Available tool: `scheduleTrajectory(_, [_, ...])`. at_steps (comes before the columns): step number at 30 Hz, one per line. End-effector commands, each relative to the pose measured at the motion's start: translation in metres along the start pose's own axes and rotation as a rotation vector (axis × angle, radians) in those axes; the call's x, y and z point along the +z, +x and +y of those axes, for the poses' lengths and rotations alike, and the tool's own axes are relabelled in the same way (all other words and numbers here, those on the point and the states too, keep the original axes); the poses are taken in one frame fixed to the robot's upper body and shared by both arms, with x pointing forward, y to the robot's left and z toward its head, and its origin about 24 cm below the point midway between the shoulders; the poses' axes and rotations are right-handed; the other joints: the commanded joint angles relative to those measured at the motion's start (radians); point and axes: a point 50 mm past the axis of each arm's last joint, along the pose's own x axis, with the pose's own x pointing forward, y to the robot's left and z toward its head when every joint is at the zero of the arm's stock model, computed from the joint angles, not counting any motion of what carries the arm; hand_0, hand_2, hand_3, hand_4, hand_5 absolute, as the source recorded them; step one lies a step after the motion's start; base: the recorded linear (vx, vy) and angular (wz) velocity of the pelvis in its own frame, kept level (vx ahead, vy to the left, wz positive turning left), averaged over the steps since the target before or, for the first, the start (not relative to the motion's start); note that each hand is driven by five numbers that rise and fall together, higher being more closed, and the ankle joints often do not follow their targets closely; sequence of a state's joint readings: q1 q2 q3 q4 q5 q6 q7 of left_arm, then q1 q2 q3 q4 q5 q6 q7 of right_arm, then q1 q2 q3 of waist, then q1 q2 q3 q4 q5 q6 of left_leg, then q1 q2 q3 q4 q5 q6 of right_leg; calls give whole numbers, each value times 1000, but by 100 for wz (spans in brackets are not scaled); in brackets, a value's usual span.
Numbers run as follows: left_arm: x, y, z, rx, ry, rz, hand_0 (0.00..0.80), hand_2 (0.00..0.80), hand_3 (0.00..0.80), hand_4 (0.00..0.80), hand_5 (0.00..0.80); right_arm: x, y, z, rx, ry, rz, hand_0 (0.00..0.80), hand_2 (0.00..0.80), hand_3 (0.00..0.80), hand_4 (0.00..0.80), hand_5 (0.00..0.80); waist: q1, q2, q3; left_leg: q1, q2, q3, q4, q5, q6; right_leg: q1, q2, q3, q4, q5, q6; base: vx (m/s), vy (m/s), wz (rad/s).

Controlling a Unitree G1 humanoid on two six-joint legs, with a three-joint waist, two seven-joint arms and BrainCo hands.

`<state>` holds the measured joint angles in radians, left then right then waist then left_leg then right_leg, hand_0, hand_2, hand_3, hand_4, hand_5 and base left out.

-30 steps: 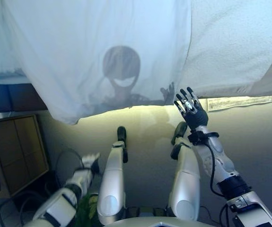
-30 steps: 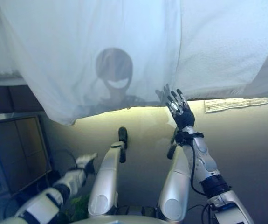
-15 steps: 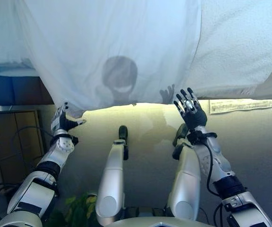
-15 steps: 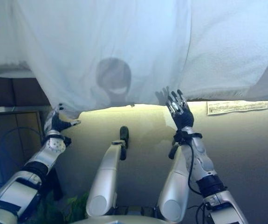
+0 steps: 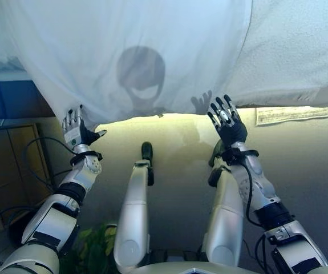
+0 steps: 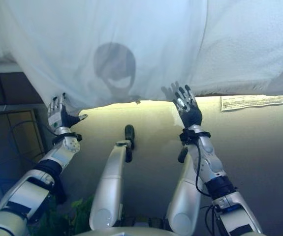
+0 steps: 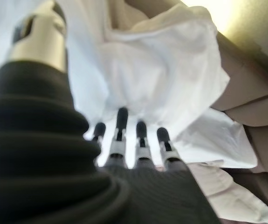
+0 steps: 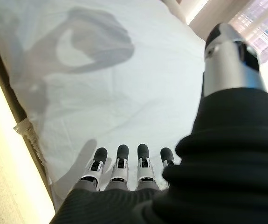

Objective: Make the bed neatly

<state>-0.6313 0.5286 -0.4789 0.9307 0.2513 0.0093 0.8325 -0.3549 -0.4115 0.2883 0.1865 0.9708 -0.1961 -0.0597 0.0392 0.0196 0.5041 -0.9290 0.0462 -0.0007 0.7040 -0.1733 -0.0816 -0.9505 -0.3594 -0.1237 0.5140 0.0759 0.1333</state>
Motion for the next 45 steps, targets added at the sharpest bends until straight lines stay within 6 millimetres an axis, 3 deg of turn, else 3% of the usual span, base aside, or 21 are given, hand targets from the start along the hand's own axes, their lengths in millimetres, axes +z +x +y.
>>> scheduleTrajectory(1, [-18, 9, 16, 64, 116, 34, 0, 0, 0, 0, 0, 26, -4, 14, 76, -56, -117, 0, 0, 0, 0, 0, 6, -4, 16, -91, -11, -32, -99, 158, -10, -92, -6, 104, 36, 121, 110, -24, 79, -13])
scheduleTrajectory(5, [-27, 10, 13, -32, 148, 106, 0, 0, 0, 0, 0, 32, -2, 18, 86, -64, -114, 0, 0, 0, 0, 0, 1, -10, 16, -175, 6, -18, -25, 151, -13, -159, -3, 115, 85, 126, 108, -26, 94, -11])
scheduleTrajectory(11, [-51, 0, -5, -412, 337, 202, 0, 0, 0, 0, 0, 36, 1, 18, 134, -72, -113, 0, 0, 0, 0, 0, -9, -24, 16, -212, 20, -7, 29, 136, -12, -177, -1, 112, 103, 144, 107, -28, 39, -16])
scheduleTrajectory(21, [-77, -30, -24, -658, 511, 211, 0, 0, 0, 0, 0, 38, 3, 13, 166, -46, -127, 0, 0, 0, 0, 0, -21, -42, 16, -189, 36, -25, -27, 145, -12, -157, 16, 95, 46, 147, 108, -37, -33, -6])
scheduleTrajectory(27, [-87, -47, -31, -650, 392, 289, 0, 0, 0, 0, 0, 31, -2, 12, 178, -2, -140, 0, 0, 0, 0, 0, -18, -51, 16, -100, 32, -30, -84, 133, -7, -77, 14, 75, -12, 144, 107, 4, -101, 3])
scheduleTrajectory(35, [-102, -67, -32, -616, 199, 330, 0, 0, 0, 0, 0, 6, -19, 1, 130, 44, -110, 0, 0, 0, 0, 0, 9, -37, 16, 98, 20, -16, -164, 120, 8, 100, -15, 31, -44, 125, 104, 80, -136, 16])
scheduleTrajectory(38, [-116, -79, -28, -589, 153, 386, 0, 0, 0, 0, 0, -2, -28, -8, 84, 32, -87, 0, 0, 0, 0, 0, 21, -30, 16, 175, 21, -7, -183, 110, 16, 167, -25, 17, -40, 109, 101, 93, -156, 12])
scheduleTrajectory(39, [-119, -80, -26, -561, 138, 397, 0, 0, 0, 0, 0, -4, -30, -11, 70, 26, -82, 0, 0, 0, 0, 0, 21, -32, 16, 187, 14, -1, -200, 140, 24, 181, -37, 5, -57, 133, 88, 41, -164, 9])
scheduleTrajectory(45, [-136, -82, -5, -404, -54, 451, 0, 0, 0, 0, 0, -27, -48, -31, -3, 20, 13, 0, 0, 0, 0, 0, 42, -18, -16, 365, 15, 20, -268, 126, 34, 329, -59, -23, -73, 123, 87, 109, -155, 10])
